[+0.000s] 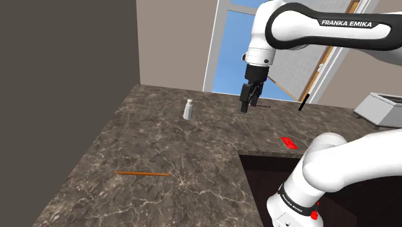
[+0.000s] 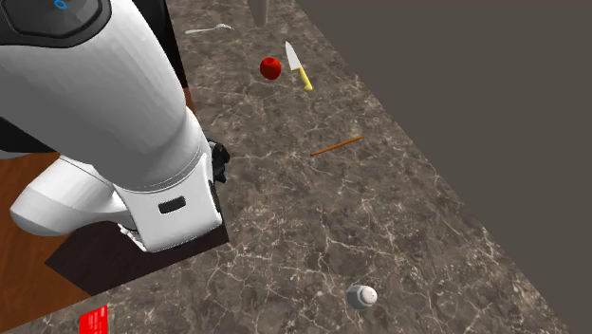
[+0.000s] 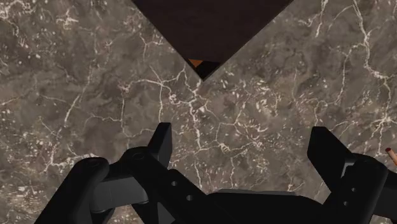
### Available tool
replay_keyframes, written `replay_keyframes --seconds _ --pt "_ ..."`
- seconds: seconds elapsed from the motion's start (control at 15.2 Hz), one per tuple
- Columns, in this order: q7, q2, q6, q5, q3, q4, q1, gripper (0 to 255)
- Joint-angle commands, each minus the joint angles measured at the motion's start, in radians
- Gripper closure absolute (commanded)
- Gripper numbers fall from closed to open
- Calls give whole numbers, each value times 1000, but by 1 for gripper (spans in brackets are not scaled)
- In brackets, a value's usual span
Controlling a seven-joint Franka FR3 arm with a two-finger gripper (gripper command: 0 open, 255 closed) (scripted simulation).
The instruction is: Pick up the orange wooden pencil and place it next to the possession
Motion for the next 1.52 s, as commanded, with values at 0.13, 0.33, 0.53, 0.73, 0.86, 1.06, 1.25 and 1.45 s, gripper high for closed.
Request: replay_keyframes --seconds 0.13,0.33,0.53,0.73,0.86,1.06,1.25,1.45 --pt "3 38 53 10 39 1 26 0" --pt "10 99 131 18 98 9 62 0" --pt "20 167 206 18 158 25 93 0" --pt "33 240 277 8 217 47 121 0" --pt "45 291 322 -5 258 66 136 0" --pt "69 372 386 -36 318 100 156 0" --pt "100 459 443 -83 378 139 172 0" --pt "141 550 491 -147 436 185 188 0"
